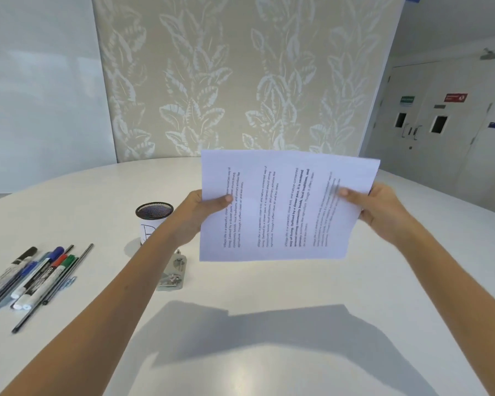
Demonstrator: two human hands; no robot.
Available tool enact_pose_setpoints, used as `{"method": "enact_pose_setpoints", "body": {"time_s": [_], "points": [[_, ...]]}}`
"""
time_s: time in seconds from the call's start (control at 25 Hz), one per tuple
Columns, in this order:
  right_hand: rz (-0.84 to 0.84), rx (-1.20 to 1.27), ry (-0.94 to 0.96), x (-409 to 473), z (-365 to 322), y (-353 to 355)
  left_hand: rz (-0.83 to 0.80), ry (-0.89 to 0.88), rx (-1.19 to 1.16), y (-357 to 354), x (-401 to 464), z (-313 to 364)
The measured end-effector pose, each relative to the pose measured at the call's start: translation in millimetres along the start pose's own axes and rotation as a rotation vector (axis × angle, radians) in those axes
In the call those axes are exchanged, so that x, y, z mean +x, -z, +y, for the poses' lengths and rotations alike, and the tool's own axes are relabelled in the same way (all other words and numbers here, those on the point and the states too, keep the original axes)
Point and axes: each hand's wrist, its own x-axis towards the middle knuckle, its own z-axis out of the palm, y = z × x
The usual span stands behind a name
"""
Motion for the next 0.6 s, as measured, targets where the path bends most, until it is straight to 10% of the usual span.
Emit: {"method": "enact_pose_setpoints", "body": {"time_s": [0.36,0.6], "points": [[0.242,0.115,0.107,-18.8,45.6,-26.1,0.125,-0.020,-0.054,-15.7,-8.8,-25.2],[0.310,0.151,-0.187,-45.2,112.6,-43.1,0.095,0.119,0.013,-24.6,-26.7,-45.7]]}}
